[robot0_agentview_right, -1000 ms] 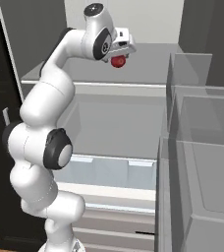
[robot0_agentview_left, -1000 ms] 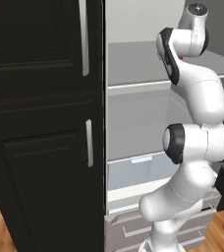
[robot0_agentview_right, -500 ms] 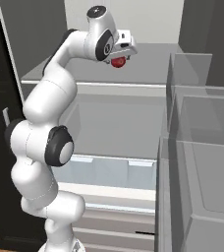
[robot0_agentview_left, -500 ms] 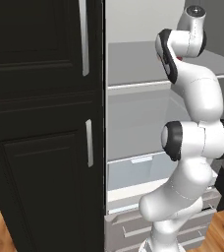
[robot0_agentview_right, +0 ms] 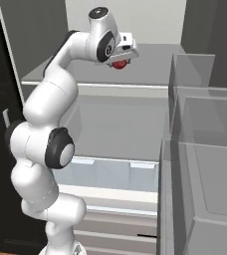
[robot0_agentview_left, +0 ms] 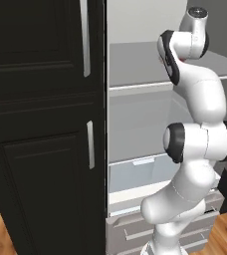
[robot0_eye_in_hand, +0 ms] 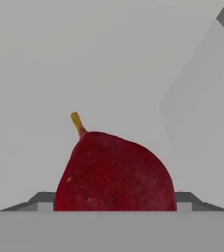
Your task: Pick the pear and banana from the fridge and place them inside the tupperware on the counter.
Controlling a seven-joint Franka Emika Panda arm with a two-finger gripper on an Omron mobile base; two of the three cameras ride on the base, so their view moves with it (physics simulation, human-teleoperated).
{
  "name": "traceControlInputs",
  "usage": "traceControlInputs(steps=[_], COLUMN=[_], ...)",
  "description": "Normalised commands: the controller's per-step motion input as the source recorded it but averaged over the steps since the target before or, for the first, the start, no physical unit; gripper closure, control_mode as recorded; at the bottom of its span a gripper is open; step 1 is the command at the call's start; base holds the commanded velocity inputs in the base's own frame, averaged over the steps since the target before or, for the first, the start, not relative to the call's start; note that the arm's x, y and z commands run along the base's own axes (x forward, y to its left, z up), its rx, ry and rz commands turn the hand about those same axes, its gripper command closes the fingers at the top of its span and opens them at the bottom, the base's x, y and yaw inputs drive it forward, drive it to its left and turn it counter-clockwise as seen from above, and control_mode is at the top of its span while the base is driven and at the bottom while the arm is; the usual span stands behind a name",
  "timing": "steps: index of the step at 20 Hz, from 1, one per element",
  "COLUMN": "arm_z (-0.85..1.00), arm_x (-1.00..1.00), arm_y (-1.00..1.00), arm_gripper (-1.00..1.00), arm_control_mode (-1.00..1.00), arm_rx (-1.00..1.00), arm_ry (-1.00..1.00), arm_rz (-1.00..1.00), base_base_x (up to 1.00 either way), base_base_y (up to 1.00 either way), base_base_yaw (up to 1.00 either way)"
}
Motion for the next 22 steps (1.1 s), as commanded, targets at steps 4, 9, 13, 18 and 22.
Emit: traceControlInputs(steps=[4,9,13,18,22], arm_z=[-0.13,-0.11,0.0,0.0,0.05], arm_x=[-0.43,-0.81,-0.96,-0.99,-0.95], arm_y=[0.0,0.01,0.06,0.15,0.17], arm_gripper=[1.0,1.0,1.0,1.0,1.0], arm_control_mode=[-1.0,-1.0,-1.0,-1.0,-1.0], arm_rx=[0.0,0.0,0.0,0.01,0.11], arm_ry=[-0.06,-0.38,-0.35,-0.17,0.0], arm_rz=[0.0,0.0,0.0,-0.02,-0.06], base_base_x=[0.0,0.0,0.0,0.0,0.0], base_base_y=[0.0,0.0,0.0,0.0,0.0], base_base_yaw=[0.0,0.0,0.0,0.0,0.0])
